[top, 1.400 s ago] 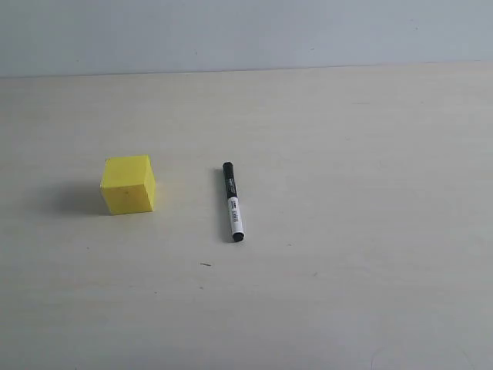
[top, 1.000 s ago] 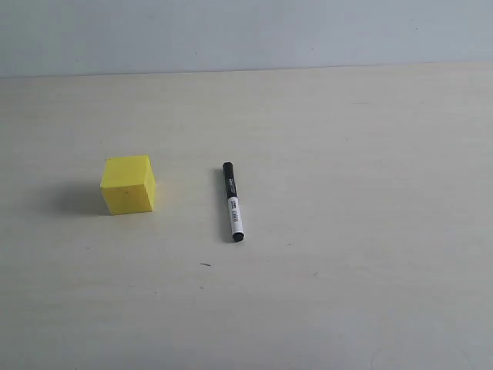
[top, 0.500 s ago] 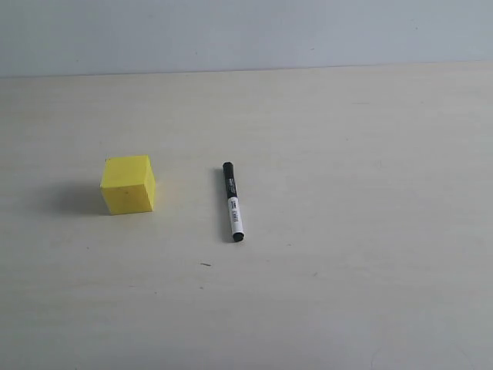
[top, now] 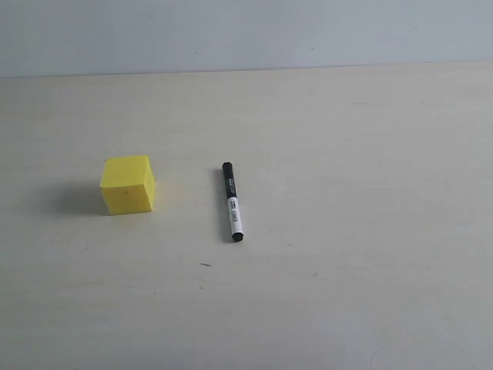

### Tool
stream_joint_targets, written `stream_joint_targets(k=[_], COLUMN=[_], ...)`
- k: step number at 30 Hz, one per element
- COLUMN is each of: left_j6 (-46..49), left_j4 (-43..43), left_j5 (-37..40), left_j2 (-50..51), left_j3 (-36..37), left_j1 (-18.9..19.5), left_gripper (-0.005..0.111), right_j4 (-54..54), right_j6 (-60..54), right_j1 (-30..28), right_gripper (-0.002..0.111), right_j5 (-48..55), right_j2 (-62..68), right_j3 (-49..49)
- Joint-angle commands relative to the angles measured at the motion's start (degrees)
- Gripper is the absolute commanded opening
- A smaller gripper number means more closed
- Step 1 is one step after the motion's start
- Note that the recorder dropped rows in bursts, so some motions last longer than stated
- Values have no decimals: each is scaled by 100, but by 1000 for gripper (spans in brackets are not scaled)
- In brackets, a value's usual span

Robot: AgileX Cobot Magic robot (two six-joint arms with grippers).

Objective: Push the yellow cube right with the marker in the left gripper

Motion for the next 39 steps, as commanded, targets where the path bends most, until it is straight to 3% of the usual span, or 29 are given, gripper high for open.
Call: stream_joint_targets(k=[1, 5, 9, 14, 17, 20, 25, 29, 34, 39], left_j6=[-364, -258, -321, -322, 309, 690, 607, 365, 183, 171], left_j4=[-39, 169, 1059, 1234, 1118, 952, 900, 861, 676, -115], left_j5=[-1205, -243, 830, 3121, 3884, 4283, 4927, 6340, 7925, 7908], left_j2=[219, 1383, 3189, 5475, 6660, 7521, 8713, 9704, 10847, 11581], left_j3=[-501, -1989, -3325, -4324, -4677, -5081, -6122, -7329, -8617, -9209], left_j1=[15, 15, 4, -197, -741, -1535, -2753, -3434, -3938, -3998], left_gripper=[0, 0, 0, 0, 0, 0, 0, 0, 0, 0], right_j4=[0, 0, 0, 0, 0, 0, 0, 0, 0, 0], right_j6=[0, 0, 0, 0, 0, 0, 0, 0, 0, 0], right_j1=[-48, -48, -48, -48, -48, -48, -48, -48, -48, -48], right_gripper=[0, 0, 0, 0, 0, 0, 0, 0, 0, 0], right_j5=[-27, -27, -27, -27, -27, -27, -27, -27, -27, -27], right_j2=[-37, -37, -37, -37, -37, -37, -37, -37, -37, -37], right_j3=[24, 24, 24, 24, 24, 24, 24, 24, 24, 24])
